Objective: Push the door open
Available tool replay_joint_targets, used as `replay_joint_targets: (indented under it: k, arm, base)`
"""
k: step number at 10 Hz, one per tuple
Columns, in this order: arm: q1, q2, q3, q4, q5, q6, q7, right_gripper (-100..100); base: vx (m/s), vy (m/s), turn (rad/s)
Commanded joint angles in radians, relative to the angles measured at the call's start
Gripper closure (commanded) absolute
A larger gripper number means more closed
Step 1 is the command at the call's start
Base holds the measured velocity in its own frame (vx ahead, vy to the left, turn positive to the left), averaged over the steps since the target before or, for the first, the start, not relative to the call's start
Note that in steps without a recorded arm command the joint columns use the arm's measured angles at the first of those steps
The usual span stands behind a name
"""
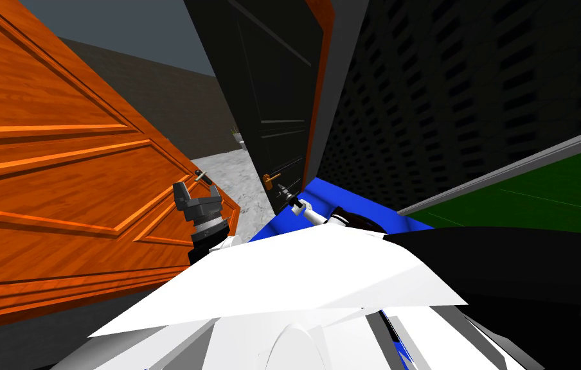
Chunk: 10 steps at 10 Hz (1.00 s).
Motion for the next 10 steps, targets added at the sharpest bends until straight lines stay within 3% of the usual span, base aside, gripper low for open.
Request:
replay_joint_targets:
  k: [1,2,10]
  arm:
    - [0.000,0.000,0.000,0.000,0.000,0.000,0.000,-100]
    - [-0.002,-0.005,0.015,-0.001,0.000,0.002,-0.011,-100]
    - [-0.002,-0.005,0.015,-0.001,0.000,0.002,-0.011,-100]
  base:
    - [0.009,-0.001,-0.031]
    - [0.018,-0.002,-0.049]
    - [0.005,0.000,0.000]
